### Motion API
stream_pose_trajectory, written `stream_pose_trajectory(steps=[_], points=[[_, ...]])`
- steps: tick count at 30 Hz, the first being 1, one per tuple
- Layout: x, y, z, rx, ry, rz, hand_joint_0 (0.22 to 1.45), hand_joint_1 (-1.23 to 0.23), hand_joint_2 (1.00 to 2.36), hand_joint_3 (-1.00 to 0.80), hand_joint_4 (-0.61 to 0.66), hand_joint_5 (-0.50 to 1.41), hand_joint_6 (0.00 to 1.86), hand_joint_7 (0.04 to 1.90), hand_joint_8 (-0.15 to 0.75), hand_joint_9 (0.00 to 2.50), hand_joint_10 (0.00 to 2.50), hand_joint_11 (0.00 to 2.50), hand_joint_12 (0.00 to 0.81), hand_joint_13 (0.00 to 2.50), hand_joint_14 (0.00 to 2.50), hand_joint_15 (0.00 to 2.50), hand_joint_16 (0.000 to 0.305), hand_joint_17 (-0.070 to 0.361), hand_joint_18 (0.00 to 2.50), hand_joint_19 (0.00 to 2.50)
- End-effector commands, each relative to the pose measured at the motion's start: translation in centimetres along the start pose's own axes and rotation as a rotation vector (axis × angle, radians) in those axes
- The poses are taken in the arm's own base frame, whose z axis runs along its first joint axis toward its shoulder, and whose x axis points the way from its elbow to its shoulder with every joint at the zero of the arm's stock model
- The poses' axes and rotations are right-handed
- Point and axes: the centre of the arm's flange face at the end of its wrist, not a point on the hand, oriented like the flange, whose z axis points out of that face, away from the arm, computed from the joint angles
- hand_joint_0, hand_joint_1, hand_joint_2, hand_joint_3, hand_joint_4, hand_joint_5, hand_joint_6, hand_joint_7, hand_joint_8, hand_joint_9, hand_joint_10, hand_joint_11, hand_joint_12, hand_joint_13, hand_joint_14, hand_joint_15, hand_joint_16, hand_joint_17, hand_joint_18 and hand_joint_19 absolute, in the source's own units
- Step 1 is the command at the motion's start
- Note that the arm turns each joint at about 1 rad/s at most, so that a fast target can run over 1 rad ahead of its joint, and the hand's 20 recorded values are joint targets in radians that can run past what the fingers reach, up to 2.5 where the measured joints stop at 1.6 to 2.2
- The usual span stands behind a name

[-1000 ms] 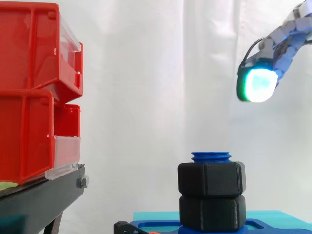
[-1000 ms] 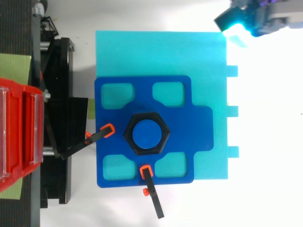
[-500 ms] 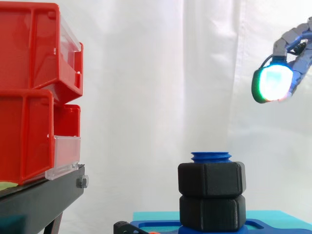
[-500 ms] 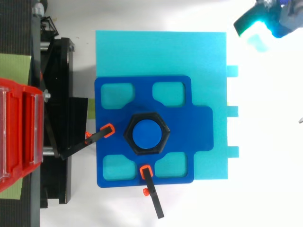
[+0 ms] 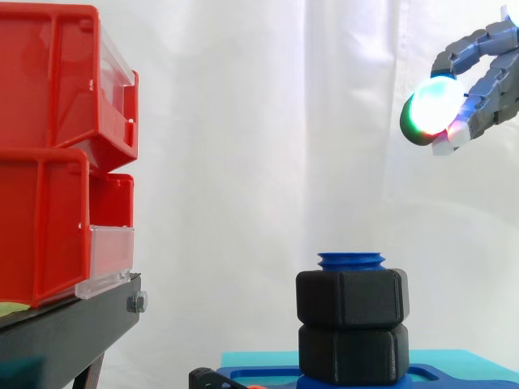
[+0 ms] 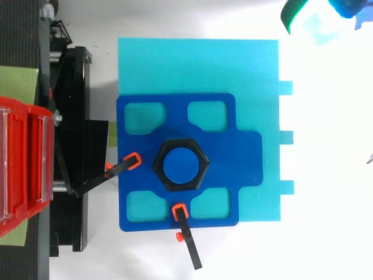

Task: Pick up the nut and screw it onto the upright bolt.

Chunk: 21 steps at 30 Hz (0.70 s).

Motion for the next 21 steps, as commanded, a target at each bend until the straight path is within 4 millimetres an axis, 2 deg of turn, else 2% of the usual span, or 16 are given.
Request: stream_pose_trajectory(steps=[1,5,7,21], points=[[0.05,0.02,0.00,0.002,0.000,0.052,0.50,-0.40,1.00,-0.50,0.20,-0.18,0.50,0.75,0.233,0.59,0.00,0.00,0.331,0.39,0.00,0.00,0.042,0.094,0.28,0.00],[0.06,0.01,-0.01,0.003,0.001,0.052,0.51,-0.37,1.00,-0.50,0.17,-0.22,0.50,0.69,0.225,0.33,0.00,0.00,0.351,0.17,0.00,0.00,0.044,0.098,0.00,0.00],[-0.08,0.00,-0.06,0.002,-0.002,0.052,0.50,-0.35,1.00,-0.50,0.15,-0.23,0.50,0.65,0.220,0.25,0.00,0.00,0.356,0.10,0.00,0.00,0.045,0.101,0.00,0.00],[-0.01,-0.07,-0.03,0.005,-0.001,0.052,0.48,-0.29,1.00,-0.50,0.08,-0.24,0.50,0.65,0.199,0.11,0.00,0.00,0.370,0.00,0.00,0.00,0.047,0.106,0.00,0.00]])
